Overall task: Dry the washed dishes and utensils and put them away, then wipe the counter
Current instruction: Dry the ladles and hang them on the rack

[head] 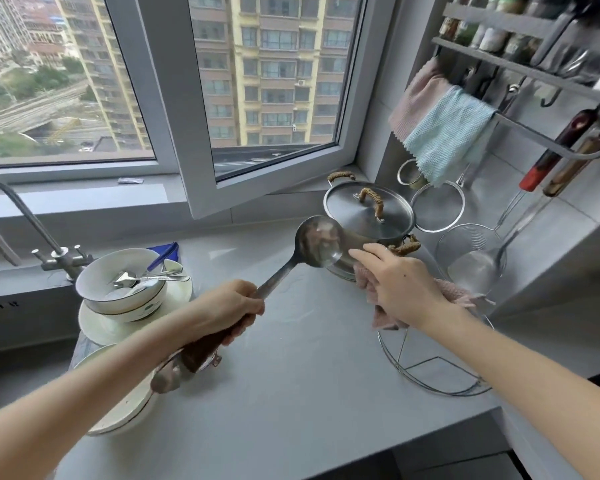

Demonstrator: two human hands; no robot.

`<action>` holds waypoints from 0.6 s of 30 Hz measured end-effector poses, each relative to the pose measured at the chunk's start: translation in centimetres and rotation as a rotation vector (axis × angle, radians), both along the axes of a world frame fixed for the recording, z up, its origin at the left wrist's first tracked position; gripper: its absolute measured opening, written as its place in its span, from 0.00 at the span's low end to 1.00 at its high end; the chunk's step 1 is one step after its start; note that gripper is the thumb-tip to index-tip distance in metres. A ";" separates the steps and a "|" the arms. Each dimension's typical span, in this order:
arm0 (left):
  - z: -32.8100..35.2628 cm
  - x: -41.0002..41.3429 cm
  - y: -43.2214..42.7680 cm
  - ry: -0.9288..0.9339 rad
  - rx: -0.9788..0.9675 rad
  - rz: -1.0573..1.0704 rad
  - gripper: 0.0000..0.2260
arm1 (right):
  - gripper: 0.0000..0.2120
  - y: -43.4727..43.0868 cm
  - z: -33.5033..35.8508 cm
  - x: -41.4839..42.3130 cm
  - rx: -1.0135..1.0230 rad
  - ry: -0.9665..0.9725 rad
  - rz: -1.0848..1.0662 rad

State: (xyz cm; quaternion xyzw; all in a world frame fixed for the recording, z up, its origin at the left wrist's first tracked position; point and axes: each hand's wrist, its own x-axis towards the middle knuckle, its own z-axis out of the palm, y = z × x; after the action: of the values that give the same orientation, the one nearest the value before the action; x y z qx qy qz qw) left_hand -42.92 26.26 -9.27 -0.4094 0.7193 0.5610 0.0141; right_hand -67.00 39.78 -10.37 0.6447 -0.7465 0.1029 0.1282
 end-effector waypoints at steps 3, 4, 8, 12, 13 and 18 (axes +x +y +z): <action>1.7 -2.9 0.3 -0.156 -0.365 -0.326 0.05 | 0.37 0.1 2.8 1.1 0.111 -0.007 0.038; 2.5 -4.0 0.6 -0.207 -0.501 -0.433 0.06 | 0.37 0.1 3.3 1.2 0.226 -0.018 0.021; 5.3 -8.3 1.5 -0.321 -0.950 -0.734 0.08 | 0.16 1.3 3.4 -0.2 0.329 -0.037 -0.043; 7.1 -11.8 2.2 -0.370 -1.175 -0.897 0.09 | 0.06 3.3 2.9 -2.4 0.235 -0.030 -0.140; 7.7 -12.6 2.3 -0.375 -1.237 -0.910 0.09 | 0.06 3.9 2.9 -2.8 0.223 -0.049 -0.152; 11.2 -15.0 0.0 -0.178 -1.690 -0.687 0.21 | 0.06 7.0 2.4 -6.3 0.104 -0.359 -0.287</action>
State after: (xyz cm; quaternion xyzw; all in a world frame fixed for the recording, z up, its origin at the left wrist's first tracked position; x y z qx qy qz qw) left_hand -57.92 26.25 1.91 -0.0886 0.9689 -0.2205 -0.0686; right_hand -73.26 46.76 -7.98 0.5092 -0.8456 0.1581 -0.0269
